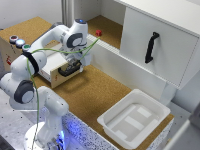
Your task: Push the handle of the drawer
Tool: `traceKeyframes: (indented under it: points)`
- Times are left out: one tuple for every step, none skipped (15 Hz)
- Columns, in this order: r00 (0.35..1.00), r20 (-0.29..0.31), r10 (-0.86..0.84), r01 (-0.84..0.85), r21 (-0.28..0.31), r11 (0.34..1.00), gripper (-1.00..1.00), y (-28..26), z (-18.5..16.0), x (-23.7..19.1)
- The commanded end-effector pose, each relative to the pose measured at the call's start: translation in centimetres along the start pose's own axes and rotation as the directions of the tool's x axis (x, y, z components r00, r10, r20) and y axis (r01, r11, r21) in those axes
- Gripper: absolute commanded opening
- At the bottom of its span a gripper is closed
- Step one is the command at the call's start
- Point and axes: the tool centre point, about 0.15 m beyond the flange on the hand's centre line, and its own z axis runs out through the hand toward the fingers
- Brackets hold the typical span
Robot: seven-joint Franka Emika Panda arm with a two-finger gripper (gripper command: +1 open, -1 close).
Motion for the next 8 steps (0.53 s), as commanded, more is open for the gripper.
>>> traceKeyframes:
  points:
    - [0.995,-0.053,0.089,-0.088,0.036,0.996,1.0,0.4,4.3,1.2]
    - [0.994,-0.065,0.088,-0.086,0.033,0.996,1.0,0.6,4.9,1.8]
    - [0.995,-0.078,0.054,-0.049,0.06,0.997,1.0,0.6,5.2,2.3]
    - [0.997,-0.073,0.012,-0.008,0.05,0.999,1.0,0.1,5.9,2.8]
    - [0.999,-0.033,-0.023,0.025,0.06,0.998,1.0,-0.4,7.0,3.4]
    - [0.998,0.0,-0.062,0.062,0.057,0.996,1.0,-1.0,8.1,3.7]
    - [0.996,0.024,-0.081,0.08,0.051,0.995,1.0,-1.5,9.2,3.9]
    - [0.995,0.033,-0.09,0.089,0.041,0.995,-1.0,-1.8,9.9,4.0]
